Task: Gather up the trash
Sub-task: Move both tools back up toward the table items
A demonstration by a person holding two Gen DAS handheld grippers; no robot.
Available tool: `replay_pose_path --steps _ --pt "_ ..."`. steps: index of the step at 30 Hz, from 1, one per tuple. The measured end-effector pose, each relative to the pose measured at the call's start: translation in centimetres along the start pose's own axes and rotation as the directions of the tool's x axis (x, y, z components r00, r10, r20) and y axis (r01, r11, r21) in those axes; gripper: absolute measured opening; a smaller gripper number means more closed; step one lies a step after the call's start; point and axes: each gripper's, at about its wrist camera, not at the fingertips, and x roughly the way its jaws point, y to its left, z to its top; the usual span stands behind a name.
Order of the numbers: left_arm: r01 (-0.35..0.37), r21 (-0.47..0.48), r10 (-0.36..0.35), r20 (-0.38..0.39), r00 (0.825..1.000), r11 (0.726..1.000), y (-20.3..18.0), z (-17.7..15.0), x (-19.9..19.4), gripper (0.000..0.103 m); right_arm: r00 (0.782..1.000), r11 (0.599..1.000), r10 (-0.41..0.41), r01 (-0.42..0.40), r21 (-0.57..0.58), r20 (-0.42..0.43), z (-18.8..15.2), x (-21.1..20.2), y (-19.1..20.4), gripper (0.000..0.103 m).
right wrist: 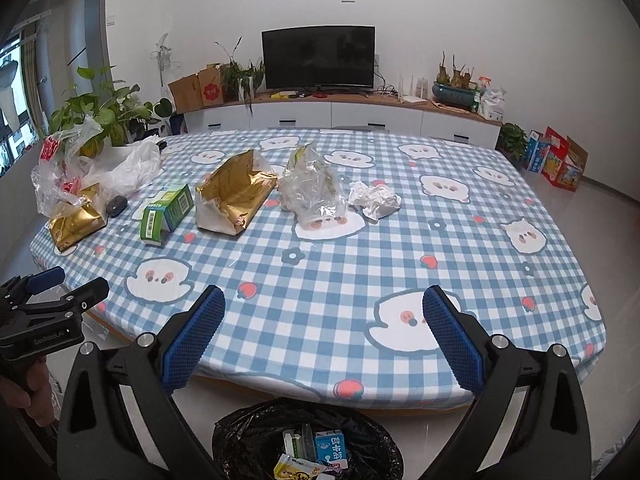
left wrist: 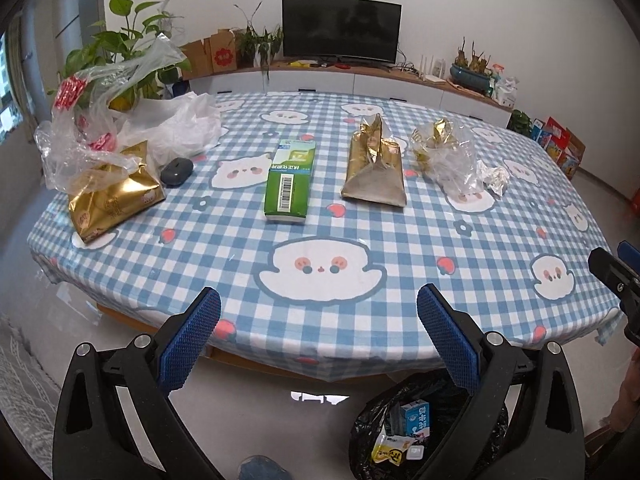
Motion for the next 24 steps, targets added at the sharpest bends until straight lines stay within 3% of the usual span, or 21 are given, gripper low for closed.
replay_pose_path --steps 24 --pt "-0.036 -0.066 0.036 0.003 0.999 0.997 3.8 7.9 6.8 0.092 1.000 0.998 -0.001 0.001 -0.060 -0.015 7.6 8.7 0.7 0.095"
